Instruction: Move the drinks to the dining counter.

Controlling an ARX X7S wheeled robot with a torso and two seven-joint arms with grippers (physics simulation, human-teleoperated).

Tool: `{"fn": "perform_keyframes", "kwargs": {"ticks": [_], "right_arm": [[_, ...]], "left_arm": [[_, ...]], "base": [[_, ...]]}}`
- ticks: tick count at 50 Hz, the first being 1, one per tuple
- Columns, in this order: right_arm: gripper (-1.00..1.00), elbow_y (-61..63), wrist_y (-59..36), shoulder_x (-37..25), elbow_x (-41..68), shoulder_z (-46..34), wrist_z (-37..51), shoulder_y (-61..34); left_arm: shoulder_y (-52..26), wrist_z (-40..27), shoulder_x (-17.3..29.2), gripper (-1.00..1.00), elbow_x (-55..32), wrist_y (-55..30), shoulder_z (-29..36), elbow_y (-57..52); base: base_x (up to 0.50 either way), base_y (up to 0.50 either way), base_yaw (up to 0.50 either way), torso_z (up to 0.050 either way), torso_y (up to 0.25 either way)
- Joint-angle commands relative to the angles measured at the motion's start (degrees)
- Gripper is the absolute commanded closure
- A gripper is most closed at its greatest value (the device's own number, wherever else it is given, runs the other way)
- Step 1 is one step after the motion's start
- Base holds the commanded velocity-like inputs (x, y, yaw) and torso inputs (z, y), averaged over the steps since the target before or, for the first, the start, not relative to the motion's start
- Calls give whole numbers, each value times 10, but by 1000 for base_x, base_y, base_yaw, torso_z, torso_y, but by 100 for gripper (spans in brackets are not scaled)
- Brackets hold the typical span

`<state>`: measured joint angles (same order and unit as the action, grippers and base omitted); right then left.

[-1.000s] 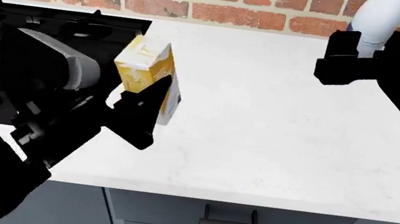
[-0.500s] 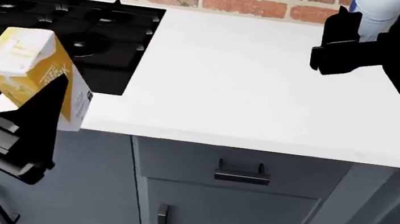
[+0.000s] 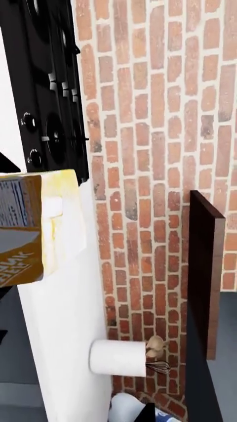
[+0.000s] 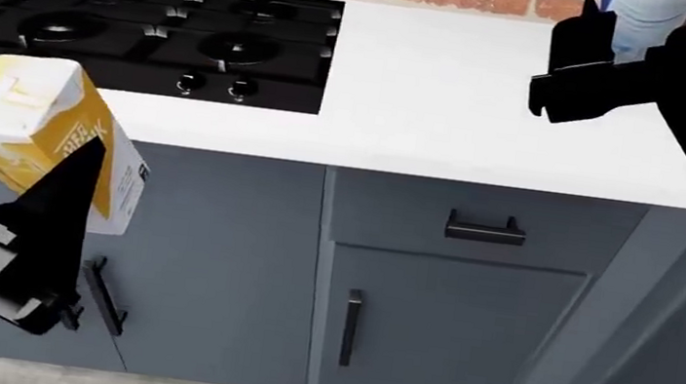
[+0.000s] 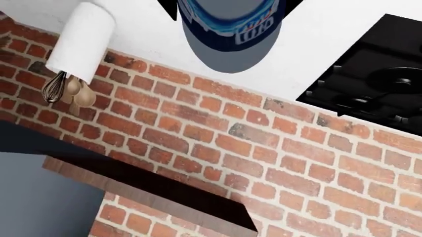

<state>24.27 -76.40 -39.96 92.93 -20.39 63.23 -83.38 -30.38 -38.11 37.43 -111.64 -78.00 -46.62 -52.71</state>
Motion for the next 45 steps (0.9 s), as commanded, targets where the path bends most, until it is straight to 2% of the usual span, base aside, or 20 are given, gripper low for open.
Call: {"fn": "perform_keyframes", "kwargs": {"ticks": [1,45], "right_arm": [[100,5,-2,-2,-2,-3,1,-8],[100,6,11,-14,6,-21,8,-16]], "left_arm": [[3,4,0,100,-2,2,-7,-2],[16,16,0,100,10,10,-3,-7]], "base": [[-461,375,0,0,0],[-458,372,0,0,0]]}}
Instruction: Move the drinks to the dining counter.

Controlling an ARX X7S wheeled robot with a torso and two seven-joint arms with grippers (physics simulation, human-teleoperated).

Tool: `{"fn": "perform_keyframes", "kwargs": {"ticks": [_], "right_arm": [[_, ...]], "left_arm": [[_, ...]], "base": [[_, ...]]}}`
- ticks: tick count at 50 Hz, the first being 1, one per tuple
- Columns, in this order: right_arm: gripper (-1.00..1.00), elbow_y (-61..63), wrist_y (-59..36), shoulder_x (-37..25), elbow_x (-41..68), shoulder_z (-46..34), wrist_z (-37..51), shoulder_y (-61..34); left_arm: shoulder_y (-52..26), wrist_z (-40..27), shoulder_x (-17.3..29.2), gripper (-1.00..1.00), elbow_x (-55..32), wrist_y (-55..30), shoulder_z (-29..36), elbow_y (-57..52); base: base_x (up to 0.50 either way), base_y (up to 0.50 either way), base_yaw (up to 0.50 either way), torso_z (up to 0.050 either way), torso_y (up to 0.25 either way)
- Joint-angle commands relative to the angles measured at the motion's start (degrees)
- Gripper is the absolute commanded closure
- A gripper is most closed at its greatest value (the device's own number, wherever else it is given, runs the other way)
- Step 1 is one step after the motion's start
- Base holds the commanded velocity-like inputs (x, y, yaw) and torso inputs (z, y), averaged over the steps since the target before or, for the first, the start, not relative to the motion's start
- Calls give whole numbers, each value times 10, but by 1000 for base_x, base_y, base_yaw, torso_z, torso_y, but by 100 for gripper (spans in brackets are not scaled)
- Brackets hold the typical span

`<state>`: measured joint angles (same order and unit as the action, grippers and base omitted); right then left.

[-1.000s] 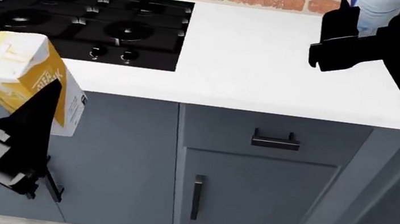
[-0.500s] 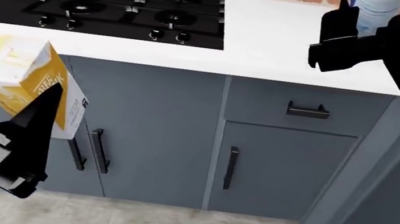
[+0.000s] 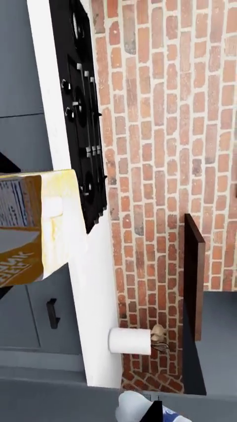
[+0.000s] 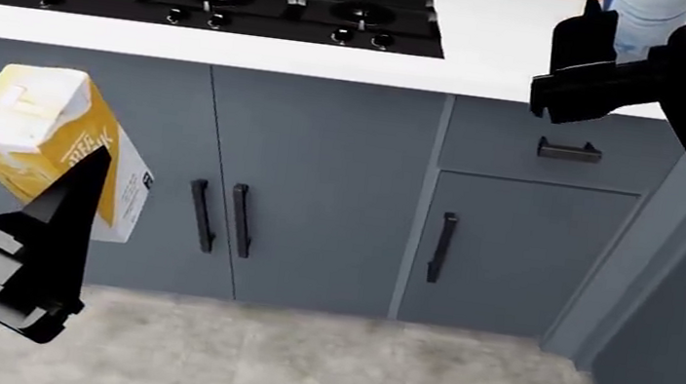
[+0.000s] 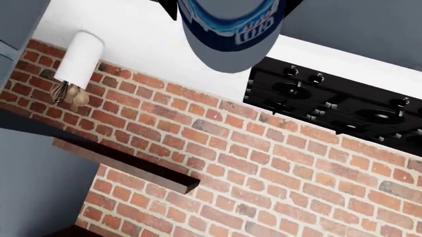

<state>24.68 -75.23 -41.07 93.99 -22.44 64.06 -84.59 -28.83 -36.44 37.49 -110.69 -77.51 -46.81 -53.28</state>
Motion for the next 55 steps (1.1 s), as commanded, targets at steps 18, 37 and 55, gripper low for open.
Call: {"fn": "perform_keyframes", "kwargs": {"ticks": [18,37,55], "right_arm": [[100,-1,2,-4,-6,-10,-6,-12],[100,3,6,-11,0,-16,2,-15],[100,7,13,-17,4,-20,2,-14]], "left_arm": [[1,0,5,100,3,11,6,-1],[7,10,3,100,9,11,2,-3],[12,15,5,100,13,13,2,-5]], "base": [[-457,368,0,1,0],[-458,363,0,0,0],[-458,362,0,1,0]]}}
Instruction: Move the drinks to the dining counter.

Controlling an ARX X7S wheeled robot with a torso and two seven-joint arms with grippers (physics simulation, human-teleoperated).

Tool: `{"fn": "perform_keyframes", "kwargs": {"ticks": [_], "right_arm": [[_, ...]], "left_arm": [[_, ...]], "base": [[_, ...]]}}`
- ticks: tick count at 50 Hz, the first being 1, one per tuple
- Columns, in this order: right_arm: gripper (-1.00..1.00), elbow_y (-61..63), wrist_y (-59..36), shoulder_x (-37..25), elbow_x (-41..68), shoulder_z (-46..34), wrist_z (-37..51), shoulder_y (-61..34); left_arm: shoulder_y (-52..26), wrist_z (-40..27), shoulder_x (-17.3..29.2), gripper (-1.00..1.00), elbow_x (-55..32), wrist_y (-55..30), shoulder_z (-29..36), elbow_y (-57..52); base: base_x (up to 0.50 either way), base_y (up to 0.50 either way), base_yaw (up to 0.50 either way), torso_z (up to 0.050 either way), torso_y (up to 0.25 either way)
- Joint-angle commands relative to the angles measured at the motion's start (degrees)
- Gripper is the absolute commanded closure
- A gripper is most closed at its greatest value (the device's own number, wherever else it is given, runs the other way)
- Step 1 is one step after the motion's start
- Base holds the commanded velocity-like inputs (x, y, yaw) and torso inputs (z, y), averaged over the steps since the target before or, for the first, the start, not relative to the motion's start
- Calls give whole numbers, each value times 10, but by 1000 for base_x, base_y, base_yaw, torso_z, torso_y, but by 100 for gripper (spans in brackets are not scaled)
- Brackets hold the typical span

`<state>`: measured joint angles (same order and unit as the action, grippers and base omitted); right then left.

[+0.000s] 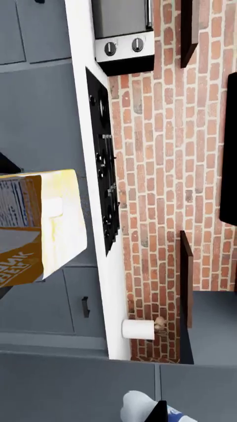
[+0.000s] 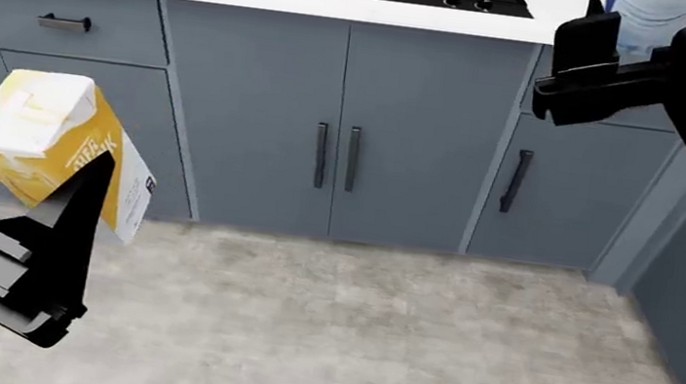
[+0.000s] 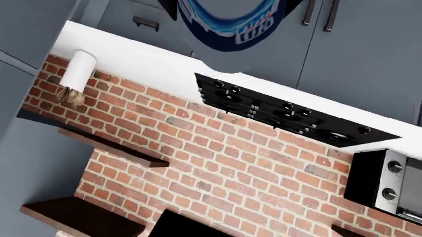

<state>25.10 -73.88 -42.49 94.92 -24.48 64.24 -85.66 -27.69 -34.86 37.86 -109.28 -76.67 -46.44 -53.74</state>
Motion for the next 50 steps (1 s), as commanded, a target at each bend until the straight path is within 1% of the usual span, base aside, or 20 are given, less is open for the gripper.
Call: {"fn": "perform_keyframes", "kwargs": {"ticks": [1,9,25,38,50], "right_arm": [[100,2,0,-3,-6,0,0,-3],[100,-1,-1,-2,-5,-5,-2,-10],[100,2,-2,-7,-2,-13,1,-17],[100,5,2,-11,-1,-16,3,-16],[100,3,2,-11,-2,-23,3,-21]], "left_arm": [[1,0,1,100,0,5,-2,0],[-1,-9,12,100,-10,17,1,0],[4,-7,14,100,-10,21,-1,0],[9,4,8,100,1,15,-4,-2],[8,-3,15,100,-6,26,2,-3]], "base": [[-457,363,0,0,0],[-458,364,0,1,0],[-458,366,0,0,0],[-423,407,0,1,0],[-403,424,0,0,0]]}}
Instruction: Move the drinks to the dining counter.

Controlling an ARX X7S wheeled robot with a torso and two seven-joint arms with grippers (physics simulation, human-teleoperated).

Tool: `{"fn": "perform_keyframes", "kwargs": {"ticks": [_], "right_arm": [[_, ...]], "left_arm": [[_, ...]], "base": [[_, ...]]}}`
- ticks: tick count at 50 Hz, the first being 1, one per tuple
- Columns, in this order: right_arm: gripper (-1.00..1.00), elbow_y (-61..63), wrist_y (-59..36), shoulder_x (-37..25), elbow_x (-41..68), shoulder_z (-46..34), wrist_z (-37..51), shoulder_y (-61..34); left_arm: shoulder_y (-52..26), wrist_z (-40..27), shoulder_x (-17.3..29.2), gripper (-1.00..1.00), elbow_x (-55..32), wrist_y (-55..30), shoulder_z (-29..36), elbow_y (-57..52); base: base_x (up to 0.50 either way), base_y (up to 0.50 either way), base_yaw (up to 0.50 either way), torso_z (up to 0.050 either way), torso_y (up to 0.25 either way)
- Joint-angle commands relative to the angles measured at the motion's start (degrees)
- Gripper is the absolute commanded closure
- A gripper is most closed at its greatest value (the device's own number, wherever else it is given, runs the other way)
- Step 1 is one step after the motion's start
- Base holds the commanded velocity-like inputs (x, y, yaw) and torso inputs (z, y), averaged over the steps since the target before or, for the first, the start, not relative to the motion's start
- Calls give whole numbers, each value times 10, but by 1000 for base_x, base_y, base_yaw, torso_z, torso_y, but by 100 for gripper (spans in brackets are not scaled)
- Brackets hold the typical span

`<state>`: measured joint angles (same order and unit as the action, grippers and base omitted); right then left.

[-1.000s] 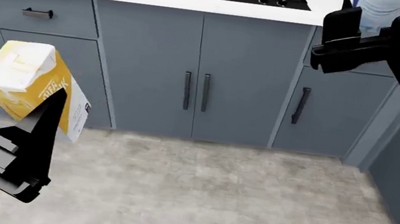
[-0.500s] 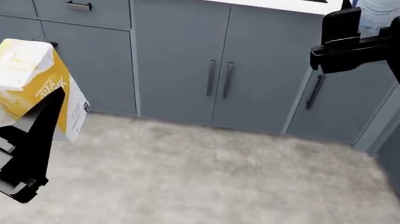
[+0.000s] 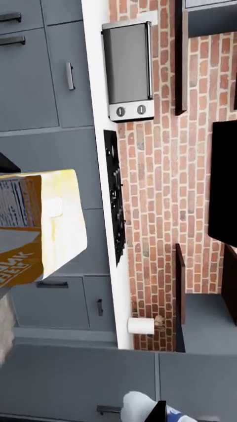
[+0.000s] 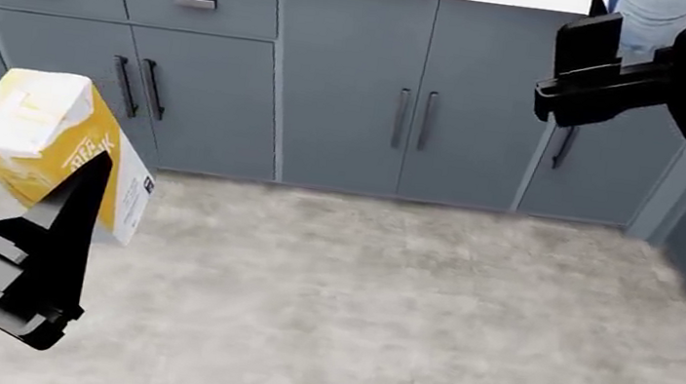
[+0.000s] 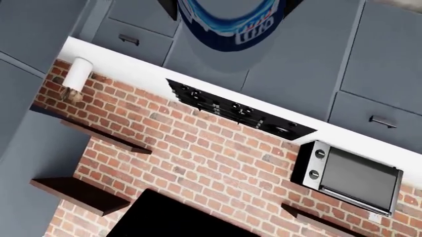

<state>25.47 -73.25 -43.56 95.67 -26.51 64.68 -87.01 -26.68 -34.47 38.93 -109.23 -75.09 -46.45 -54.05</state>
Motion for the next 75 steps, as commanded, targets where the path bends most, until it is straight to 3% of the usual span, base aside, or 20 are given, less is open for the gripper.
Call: {"fn": "perform_keyframes", "kwargs": {"ticks": [1,19,75], "right_arm": [[100,-2,-4,0,-11,-3,-3,-9],[100,0,2,-7,-6,-6,4,-8],[100,-1,6,-8,-9,-32,-6,-18]], "left_arm": [[-2,-7,3,100,-5,9,3,1],[2,0,3,100,1,9,0,0],[8,4,13,100,2,22,2,-4]], "base": [[-407,425,0,0,0],[-405,423,0,1,0],[-399,-59,425,0,0]]}}
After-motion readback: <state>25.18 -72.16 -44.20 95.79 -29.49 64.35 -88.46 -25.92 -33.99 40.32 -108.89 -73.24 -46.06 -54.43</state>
